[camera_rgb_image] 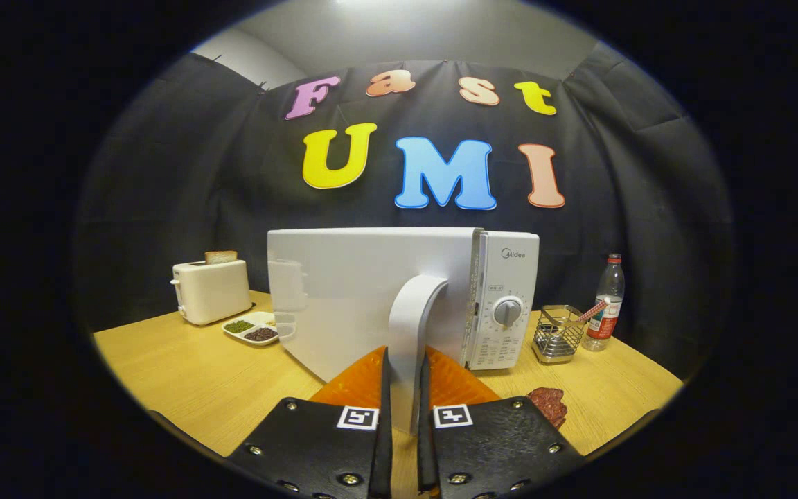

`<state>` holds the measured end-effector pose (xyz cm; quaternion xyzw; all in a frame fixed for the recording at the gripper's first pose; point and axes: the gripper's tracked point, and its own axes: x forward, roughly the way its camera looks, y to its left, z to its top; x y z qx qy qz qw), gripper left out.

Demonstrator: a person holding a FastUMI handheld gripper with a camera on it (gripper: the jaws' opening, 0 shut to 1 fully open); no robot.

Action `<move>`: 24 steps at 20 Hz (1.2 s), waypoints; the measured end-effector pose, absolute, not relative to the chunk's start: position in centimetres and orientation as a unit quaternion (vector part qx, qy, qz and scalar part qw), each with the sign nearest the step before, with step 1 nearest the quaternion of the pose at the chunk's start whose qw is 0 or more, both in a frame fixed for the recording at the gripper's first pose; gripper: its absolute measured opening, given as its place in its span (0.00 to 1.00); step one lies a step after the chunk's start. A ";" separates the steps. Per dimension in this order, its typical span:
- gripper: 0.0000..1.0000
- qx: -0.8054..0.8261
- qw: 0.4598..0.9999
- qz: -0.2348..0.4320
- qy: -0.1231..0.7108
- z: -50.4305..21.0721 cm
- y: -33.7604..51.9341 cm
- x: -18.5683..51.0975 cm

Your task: Open the microwave, put the food inside, and close the microwave door.

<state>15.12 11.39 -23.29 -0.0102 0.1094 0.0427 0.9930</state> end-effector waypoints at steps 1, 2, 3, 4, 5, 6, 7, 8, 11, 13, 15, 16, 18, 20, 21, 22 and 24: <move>0.14 -0.012 0.993 0.050 0.104 -23.2 12.5 14.2; 0.14 -0.012 0.993 0.058 0.099 -23.0 13.6 13.2; 0.14 -0.013 0.993 0.064 0.096 -22.8 14.6 12.3; 0.14 -0.013 0.993 0.068 0.092 -22.7 15.8 11.4; 0.14 -0.015 0.993 0.074 0.088 -22.6 16.9 10.5; 0.14 -0.017 0.993 0.080 0.084 -22.4 18.2 9.6; 0.14 -0.018 0.993 0.086 0.083 -22.3 19.5 8.9; 0.14 -0.020 0.992 0.091 0.083 -22.2 20.9 8.2; 0.14 -0.010 0.991 0.103 0.088 -22.2 24.5 6.5; 0.14 -0.013 0.992 0.096 0.087 -22.1 26.2 5.6; 0.14 -0.016 0.992 0.087 0.090 -22.6 28.0 5.0; 0.14 -0.018 0.992 0.086 0.093 -22.9 29.0 4.6; 0.14 -0.022 0.991 0.095 0.092 -23.1 31.2 3.6; 0.14 -0.017 0.989 0.112 0.094 -23.1 33.2 2.6; 0.14 -0.010 0.987 0.126 0.095 -22.9 34.2 2.0; 0.14 -0.004 0.985 0.145 0.095 -22.6 35.2 1.1; 0.14 0.014 0.973 0.205 0.100 -21.5 37.5 -0.8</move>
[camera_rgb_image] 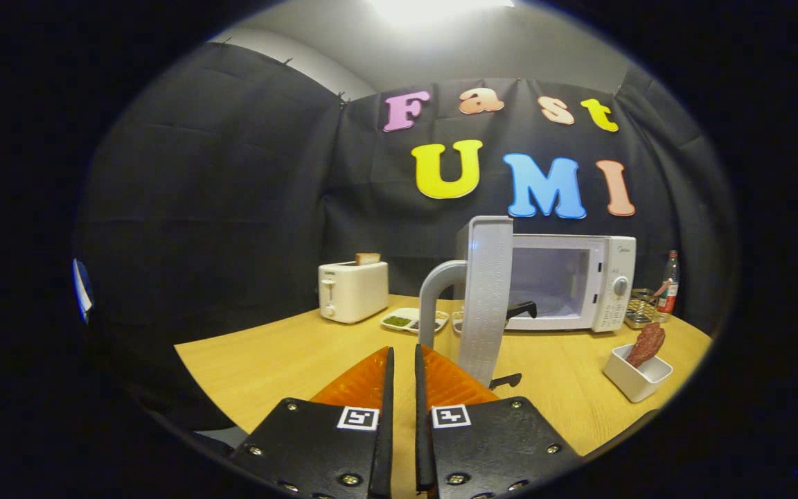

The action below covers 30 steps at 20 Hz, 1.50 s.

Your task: Open the microwave, put the food inside, and close the microwave door.

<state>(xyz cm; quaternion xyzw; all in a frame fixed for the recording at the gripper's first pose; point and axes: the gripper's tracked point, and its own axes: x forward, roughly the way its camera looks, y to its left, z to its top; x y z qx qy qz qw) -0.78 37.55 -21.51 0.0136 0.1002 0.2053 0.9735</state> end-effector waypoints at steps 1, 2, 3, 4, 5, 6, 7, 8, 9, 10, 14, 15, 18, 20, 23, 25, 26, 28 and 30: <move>0.14 0.026 0.963 0.244 0.115 -21.4 38.3 -1.8; 0.14 0.036 0.950 0.280 0.135 -21.3 38.6 -2.5; 0.17 0.047 0.940 0.300 0.153 -20.8 37.6 -3.0; 0.46 0.058 0.938 0.303 0.158 -20.0 36.0 -3.3; 0.55 0.065 0.941 0.295 0.149 -18.8 33.7 -2.9; 0.60 0.064 0.949 0.277 0.136 -18.0 31.2 -2.3; 0.65 0.057 0.957 0.257 0.126 -17.4 29.0 -1.4; 0.77 0.044 0.964 0.233 0.120 -17.1 26.5 -0.3; 0.84 0.032 0.971 0.207 0.117 -17.5 24.0 0.8; 0.96 0.018 0.976 0.180 0.117 -17.9 21.5 2.0; 0.97 0.005 0.985 0.116 0.130 -20.0 13.4 4.9; 0.97 0.005 0.986 0.101 0.134 -20.8 11.4 5.6; 0.97 0.017 0.991 0.029 0.131 -22.3 4.6 8.2; 0.97 0.048 0.989 -0.021 0.142 -24.4 0.8 10.0; 0.98 0.136 0.973 -0.029 0.184 -28.1 -1.6 12.2; 0.98 0.179 0.960 -0.049 0.212 -30.4 -3.8 13.4; 0.94 0.204 0.952 -0.049 0.221 -31.3 -4.5 14.2; 0.89 0.271 0.934 -0.007 0.233 -32.0 -3.2 14.6; 0.66 0.331 0.913 0.017 0.238 -31.9 -2.6 15.3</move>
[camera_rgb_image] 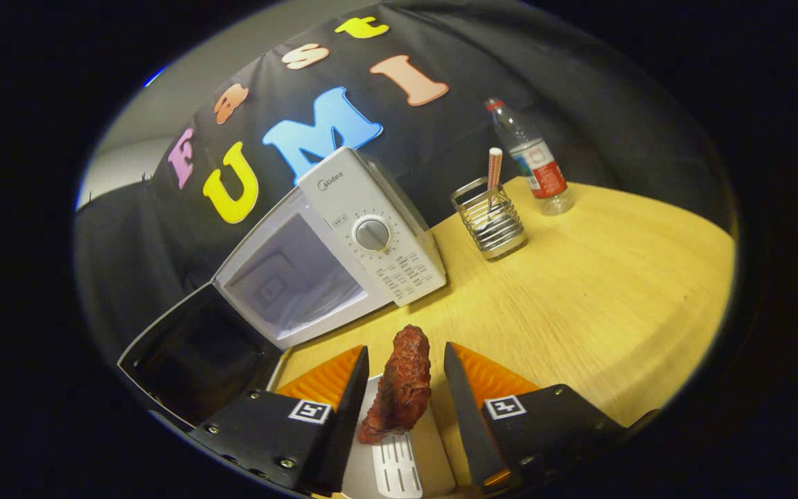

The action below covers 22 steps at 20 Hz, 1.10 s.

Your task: Open the microwave, put the food inside, and close the microwave door.

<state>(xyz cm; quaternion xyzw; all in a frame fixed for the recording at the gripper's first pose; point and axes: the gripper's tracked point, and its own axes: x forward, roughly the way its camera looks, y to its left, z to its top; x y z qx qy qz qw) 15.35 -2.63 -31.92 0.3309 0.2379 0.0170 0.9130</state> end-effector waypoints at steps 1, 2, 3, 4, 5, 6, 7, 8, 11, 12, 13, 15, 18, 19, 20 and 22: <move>0.60 0.345 0.908 0.015 0.239 -32.1 -2.9 15.8; 0.42 0.348 0.906 0.019 0.240 -32.2 -3.0 16.0; 0.30 0.352 0.904 0.028 0.240 -32.7 -2.6 16.2; 0.27 0.359 0.903 0.036 0.235 -32.5 -2.3 15.9; 0.20 0.369 0.899 0.038 0.231 -31.6 -2.4 15.9; 0.15 0.374 0.901 0.040 0.218 -30.5 -2.5 16.0; 0.14 0.365 0.907 0.041 0.208 -29.8 -2.8 15.9; 0.14 0.355 0.912 0.040 0.203 -29.1 -3.0 16.1; 0.14 0.373 0.905 0.048 0.201 -27.3 -2.6 16.2; 0.14 0.378 0.903 0.050 0.199 -26.7 -2.5 16.2; 0.14 0.380 0.903 0.049 0.193 -26.0 -2.5 16.2; 0.14 0.374 0.907 0.056 0.186 -24.6 -1.9 16.1; 0.14 0.376 0.906 0.072 0.183 -22.9 -0.1 16.4; 0.14 0.376 0.905 0.079 0.182 -22.4 0.7 16.6; 0.14 0.375 0.905 0.085 0.181 -22.0 1.6 17.0; 0.14 0.369 0.907 0.095 0.183 -21.5 3.6 18.1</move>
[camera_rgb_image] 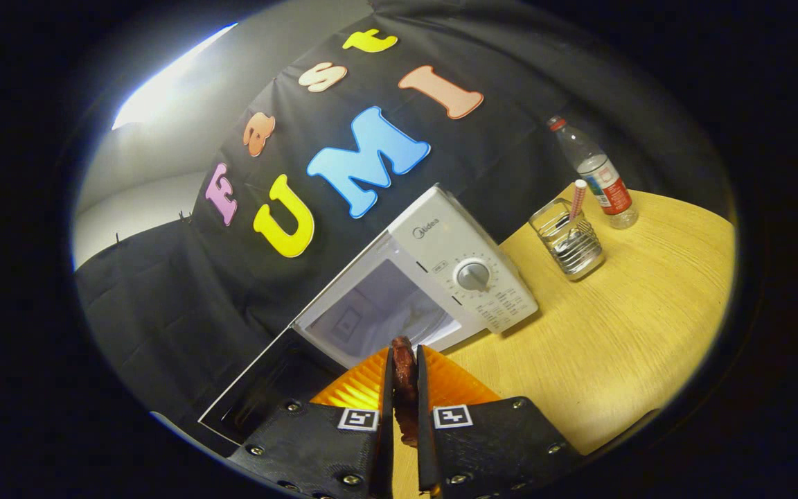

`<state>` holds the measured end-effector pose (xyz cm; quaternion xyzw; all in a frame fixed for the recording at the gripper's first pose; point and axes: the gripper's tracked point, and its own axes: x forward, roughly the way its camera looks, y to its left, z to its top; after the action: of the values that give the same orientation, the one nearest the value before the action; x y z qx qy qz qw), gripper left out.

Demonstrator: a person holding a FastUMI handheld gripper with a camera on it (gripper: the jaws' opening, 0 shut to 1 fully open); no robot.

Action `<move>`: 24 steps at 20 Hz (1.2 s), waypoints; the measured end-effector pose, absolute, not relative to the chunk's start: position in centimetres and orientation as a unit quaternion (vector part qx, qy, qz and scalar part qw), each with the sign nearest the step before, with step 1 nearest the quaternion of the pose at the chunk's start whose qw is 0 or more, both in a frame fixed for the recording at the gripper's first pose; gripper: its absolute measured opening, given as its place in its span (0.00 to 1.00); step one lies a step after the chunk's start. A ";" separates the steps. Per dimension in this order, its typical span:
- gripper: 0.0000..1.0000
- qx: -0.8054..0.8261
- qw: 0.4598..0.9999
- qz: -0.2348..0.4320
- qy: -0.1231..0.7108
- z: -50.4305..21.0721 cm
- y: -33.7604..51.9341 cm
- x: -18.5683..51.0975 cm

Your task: Open the microwave, put the food inside, and close the microwave door.

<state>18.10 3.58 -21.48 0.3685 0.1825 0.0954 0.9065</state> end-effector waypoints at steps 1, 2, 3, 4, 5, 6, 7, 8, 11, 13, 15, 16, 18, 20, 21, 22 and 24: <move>0.14 0.365 0.907 0.101 0.184 -21.3 4.7 18.7; 0.14 0.361 0.908 0.105 0.184 -21.1 5.6 19.3; 0.14 0.355 0.911 0.107 0.183 -21.0 6.8 19.9; 0.14 0.348 0.913 0.110 0.181 -20.8 7.7 20.7; 0.14 0.343 0.915 0.112 0.179 -20.6 8.7 21.4; 0.14 0.339 0.917 0.113 0.178 -20.5 9.6 22.1; 0.14 0.335 0.918 0.114 0.178 -20.6 10.6 22.9; 0.14 0.329 0.920 0.115 0.179 -20.7 11.4 23.8; 0.14 0.308 0.929 0.108 0.176 -21.7 13.3 26.5; 0.14 0.302 0.932 0.100 0.174 -22.6 14.1 28.3; 0.14 0.294 0.936 0.089 0.172 -23.4 14.8 30.2; 0.14 0.291 0.938 0.085 0.166 -23.5 15.1 31.3; 0.14 0.296 0.939 0.079 0.158 -23.7 15.9 33.5; 0.14 0.283 0.946 0.067 0.144 -23.8 16.6 35.6; 0.14 0.272 0.950 0.060 0.142 -24.4 16.9 36.7; 0.14 0.266 0.952 0.056 0.143 -24.8 17.2 37.5; 0.14 0.264 0.954 0.046 0.139 -25.3 17.4 39.2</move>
<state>39.17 17.45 -25.30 0.2636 0.1386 0.0459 0.9535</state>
